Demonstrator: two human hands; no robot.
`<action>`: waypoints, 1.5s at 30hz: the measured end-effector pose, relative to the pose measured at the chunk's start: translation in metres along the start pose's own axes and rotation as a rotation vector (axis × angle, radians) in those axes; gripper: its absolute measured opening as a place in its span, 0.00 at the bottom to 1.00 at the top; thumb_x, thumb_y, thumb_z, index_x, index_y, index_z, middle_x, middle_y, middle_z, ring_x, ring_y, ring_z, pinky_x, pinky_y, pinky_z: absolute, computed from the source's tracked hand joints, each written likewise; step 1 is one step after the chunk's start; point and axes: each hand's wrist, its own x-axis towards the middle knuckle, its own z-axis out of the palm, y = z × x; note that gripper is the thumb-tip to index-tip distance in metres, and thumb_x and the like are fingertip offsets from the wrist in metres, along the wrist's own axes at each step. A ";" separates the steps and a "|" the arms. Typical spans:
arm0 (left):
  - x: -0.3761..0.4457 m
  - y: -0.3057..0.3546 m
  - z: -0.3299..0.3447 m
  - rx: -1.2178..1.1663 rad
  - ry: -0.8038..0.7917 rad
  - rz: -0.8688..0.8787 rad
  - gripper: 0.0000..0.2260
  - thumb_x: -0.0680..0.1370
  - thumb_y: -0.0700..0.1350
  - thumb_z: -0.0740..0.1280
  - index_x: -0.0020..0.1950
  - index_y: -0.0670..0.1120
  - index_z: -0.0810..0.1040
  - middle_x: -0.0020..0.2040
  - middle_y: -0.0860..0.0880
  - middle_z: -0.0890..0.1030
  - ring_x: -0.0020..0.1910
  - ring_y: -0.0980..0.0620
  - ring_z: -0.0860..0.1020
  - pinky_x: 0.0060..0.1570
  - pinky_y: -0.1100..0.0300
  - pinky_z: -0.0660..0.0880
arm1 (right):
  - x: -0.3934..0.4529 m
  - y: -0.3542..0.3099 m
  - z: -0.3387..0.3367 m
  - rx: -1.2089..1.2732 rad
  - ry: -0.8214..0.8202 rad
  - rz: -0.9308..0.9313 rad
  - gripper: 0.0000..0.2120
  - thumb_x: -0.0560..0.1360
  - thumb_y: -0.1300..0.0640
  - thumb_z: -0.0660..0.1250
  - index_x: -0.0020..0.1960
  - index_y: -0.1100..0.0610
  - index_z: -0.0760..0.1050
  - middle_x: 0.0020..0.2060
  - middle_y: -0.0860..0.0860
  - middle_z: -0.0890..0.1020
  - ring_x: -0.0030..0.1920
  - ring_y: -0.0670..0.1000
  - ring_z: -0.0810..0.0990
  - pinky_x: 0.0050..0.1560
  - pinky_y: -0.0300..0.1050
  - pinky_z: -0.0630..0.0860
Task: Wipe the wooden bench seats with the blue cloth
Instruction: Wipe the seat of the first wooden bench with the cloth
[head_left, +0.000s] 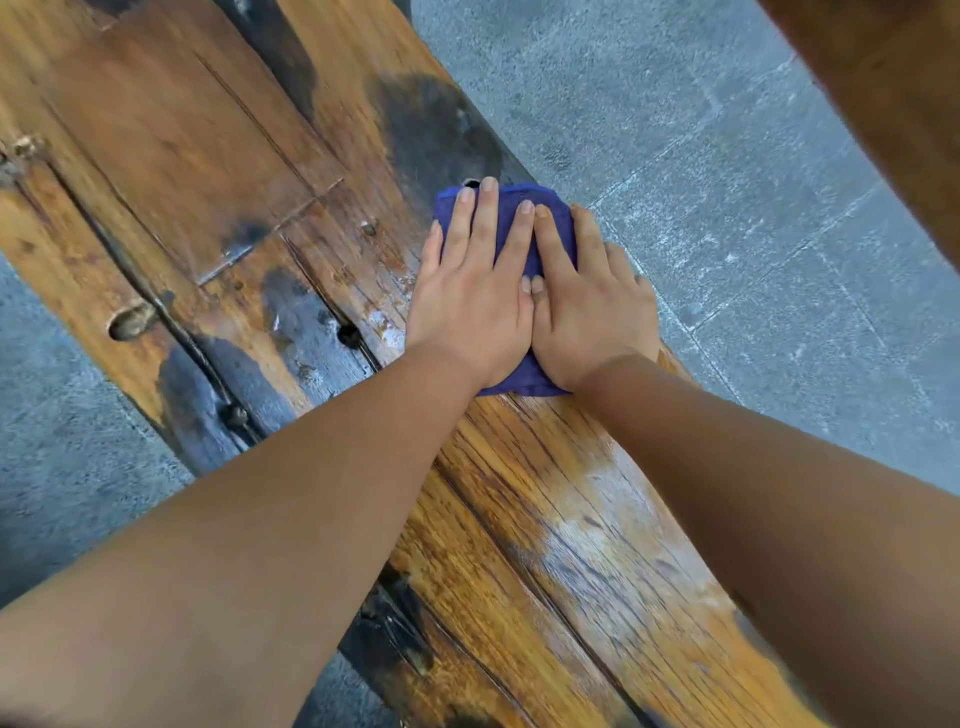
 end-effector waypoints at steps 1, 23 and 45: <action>0.000 0.000 0.000 -0.003 0.000 -0.001 0.27 0.80 0.55 0.45 0.79 0.49 0.49 0.80 0.42 0.46 0.78 0.43 0.45 0.75 0.45 0.48 | 0.000 0.000 0.000 0.001 -0.001 -0.005 0.28 0.79 0.42 0.45 0.78 0.44 0.50 0.79 0.53 0.55 0.70 0.59 0.65 0.59 0.59 0.67; -0.195 -0.017 0.019 -0.105 0.005 -0.456 0.28 0.80 0.54 0.46 0.79 0.49 0.51 0.80 0.44 0.47 0.78 0.45 0.45 0.75 0.47 0.45 | -0.119 -0.076 0.035 -0.118 -0.147 -0.421 0.29 0.79 0.43 0.45 0.79 0.49 0.51 0.79 0.55 0.52 0.78 0.60 0.49 0.74 0.61 0.49; -0.194 -0.122 0.006 -0.180 0.060 -0.656 0.29 0.78 0.55 0.46 0.79 0.50 0.51 0.80 0.43 0.45 0.78 0.45 0.42 0.74 0.48 0.42 | -0.068 -0.180 0.047 -0.134 -0.154 -0.587 0.29 0.80 0.40 0.41 0.79 0.46 0.47 0.80 0.52 0.48 0.78 0.59 0.44 0.75 0.60 0.46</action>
